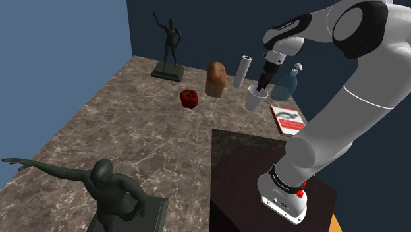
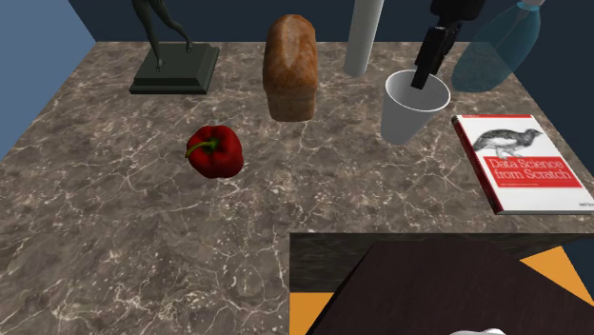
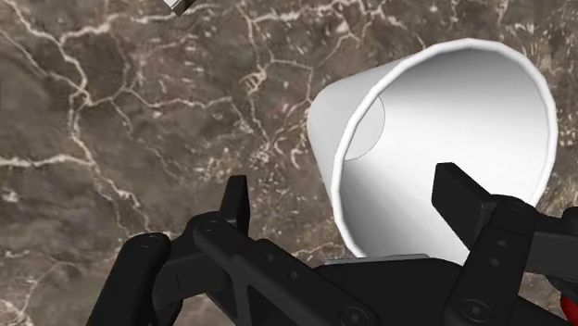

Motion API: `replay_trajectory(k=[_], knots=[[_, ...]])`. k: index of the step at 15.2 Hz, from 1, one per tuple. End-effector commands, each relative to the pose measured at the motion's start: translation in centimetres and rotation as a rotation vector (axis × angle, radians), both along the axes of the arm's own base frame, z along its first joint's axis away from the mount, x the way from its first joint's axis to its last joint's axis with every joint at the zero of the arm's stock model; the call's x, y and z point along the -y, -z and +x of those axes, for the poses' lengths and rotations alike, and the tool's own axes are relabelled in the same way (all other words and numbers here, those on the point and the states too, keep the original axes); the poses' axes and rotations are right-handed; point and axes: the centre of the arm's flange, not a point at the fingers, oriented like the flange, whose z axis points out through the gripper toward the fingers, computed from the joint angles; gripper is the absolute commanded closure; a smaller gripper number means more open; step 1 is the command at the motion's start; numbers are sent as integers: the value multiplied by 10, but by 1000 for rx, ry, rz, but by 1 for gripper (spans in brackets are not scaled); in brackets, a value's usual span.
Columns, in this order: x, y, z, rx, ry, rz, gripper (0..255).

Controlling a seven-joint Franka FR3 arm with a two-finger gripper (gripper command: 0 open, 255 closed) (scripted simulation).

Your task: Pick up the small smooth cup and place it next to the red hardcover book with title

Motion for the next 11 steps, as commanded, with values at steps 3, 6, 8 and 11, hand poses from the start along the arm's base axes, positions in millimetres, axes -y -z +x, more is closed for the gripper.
replay_trajectory(k=[3, 6, 8, 11], knots=[[10, -44, 4, 0, 0, 0, 0], [10, -44, 4, 0, 0, 0, 0], [10, -44, 4, 0, 0, 0, 0], [10, -44, 4, 0, 0, 0, 0]])
